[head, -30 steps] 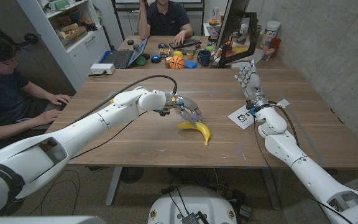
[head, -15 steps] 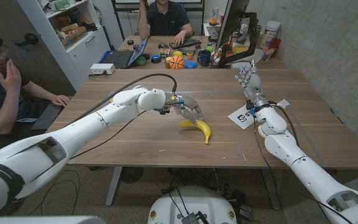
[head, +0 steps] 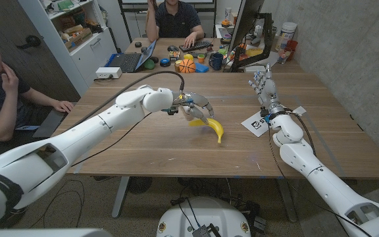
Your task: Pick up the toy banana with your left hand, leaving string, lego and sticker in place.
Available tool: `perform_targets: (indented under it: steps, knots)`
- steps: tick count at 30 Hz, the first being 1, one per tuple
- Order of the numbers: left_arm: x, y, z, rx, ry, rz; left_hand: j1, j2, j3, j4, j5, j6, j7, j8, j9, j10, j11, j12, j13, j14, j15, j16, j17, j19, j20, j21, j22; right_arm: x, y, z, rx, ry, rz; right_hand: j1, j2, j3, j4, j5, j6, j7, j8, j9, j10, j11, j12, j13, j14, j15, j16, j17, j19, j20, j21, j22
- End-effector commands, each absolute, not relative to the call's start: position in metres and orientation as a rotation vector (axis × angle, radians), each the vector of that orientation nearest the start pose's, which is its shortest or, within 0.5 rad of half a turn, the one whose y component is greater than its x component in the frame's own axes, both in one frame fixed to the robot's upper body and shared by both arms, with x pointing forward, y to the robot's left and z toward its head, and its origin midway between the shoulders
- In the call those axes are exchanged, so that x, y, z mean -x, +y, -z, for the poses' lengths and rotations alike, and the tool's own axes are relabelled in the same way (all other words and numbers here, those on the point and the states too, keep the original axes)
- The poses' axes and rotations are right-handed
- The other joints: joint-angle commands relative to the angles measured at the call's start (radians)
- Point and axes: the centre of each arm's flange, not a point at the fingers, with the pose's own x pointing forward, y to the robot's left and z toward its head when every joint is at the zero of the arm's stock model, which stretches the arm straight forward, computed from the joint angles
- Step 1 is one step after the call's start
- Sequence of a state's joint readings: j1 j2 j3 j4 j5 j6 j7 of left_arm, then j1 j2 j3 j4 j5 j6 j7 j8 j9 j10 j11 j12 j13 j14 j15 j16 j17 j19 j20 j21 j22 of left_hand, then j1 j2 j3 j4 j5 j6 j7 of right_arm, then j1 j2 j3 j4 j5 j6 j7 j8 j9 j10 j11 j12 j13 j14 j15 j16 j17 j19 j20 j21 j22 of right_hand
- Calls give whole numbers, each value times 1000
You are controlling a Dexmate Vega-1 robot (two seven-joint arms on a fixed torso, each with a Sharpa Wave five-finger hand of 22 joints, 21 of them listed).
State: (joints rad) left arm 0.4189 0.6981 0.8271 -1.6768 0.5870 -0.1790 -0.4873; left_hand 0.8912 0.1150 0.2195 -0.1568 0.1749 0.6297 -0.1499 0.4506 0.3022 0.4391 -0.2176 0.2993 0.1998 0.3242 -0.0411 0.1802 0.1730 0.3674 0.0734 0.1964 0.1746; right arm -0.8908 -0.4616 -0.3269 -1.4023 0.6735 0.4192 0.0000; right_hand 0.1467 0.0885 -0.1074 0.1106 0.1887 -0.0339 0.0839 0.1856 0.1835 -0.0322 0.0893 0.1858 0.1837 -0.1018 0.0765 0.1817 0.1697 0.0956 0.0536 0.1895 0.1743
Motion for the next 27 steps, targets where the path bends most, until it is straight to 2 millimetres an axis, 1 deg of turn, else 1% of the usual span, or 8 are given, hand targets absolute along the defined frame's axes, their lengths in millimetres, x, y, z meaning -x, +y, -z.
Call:
perform_targets:
  steps: [1,9,27]
  knots:
    - [-582,96,-81,-1801,-786,520,-7,4,16,10,9,227,-76,102,26,8,1,-3,3,0,-56,3,3,5,9,3,4,-622,-274,4,-165,-770,-211,10,-5,-4,2,5,5,-3,6,5,3,-1,7,4,0,1,7,3,10,-1,7,6]
    - [-574,94,-95,-1802,-826,487,-9,3,16,11,9,225,-75,98,22,7,1,-6,2,-2,-54,2,3,3,10,2,4,-620,-274,7,-173,-769,-206,10,-5,-5,2,5,5,-3,6,5,4,-1,7,4,0,2,7,3,10,-1,7,6]
    - [-555,90,-118,-1803,-912,427,-13,2,15,15,9,223,-75,93,17,9,1,-12,2,-2,-51,2,4,3,11,2,4,-617,-272,15,-179,-758,-202,10,-5,-6,2,5,7,-4,7,5,4,-2,7,4,0,2,7,3,10,1,6,6]
